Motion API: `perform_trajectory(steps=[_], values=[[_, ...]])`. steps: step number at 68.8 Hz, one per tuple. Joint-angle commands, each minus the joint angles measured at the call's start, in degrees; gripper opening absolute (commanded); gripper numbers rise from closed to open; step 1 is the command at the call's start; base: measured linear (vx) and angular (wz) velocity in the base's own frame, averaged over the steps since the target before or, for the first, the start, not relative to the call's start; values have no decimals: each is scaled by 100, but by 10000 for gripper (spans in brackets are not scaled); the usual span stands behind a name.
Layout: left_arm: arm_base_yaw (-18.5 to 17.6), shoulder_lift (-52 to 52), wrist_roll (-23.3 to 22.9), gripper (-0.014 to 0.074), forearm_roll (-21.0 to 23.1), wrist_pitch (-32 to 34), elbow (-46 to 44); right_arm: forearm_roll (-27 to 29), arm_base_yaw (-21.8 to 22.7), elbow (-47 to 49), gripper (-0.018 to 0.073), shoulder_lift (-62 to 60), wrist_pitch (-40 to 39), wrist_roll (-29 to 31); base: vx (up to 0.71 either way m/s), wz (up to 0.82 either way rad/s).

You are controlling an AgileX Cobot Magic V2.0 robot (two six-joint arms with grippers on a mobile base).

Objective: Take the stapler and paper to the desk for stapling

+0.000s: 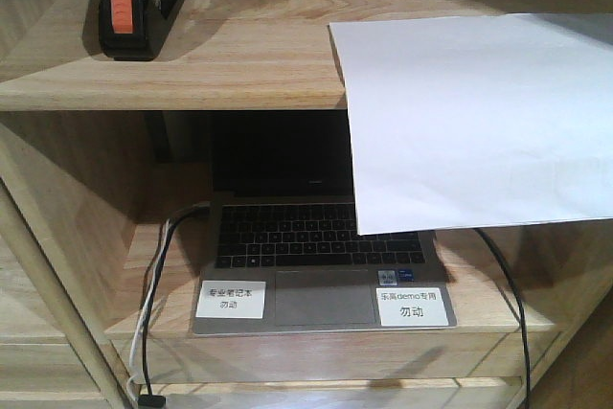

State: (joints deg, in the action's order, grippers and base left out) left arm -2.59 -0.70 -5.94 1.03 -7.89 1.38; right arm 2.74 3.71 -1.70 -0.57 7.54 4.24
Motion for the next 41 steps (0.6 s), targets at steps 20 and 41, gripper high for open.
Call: perform_trajectory(steps=[20, 41], values=[[21, -93, -43, -6, 3, 516, 57, -53, 29, -10, -6, -54, -492, 17, 0, 0], [21, -93, -54, -6, 3, 1235, 57, -48, 29, -10, -6, -54, -1256, 31, 0, 0]])
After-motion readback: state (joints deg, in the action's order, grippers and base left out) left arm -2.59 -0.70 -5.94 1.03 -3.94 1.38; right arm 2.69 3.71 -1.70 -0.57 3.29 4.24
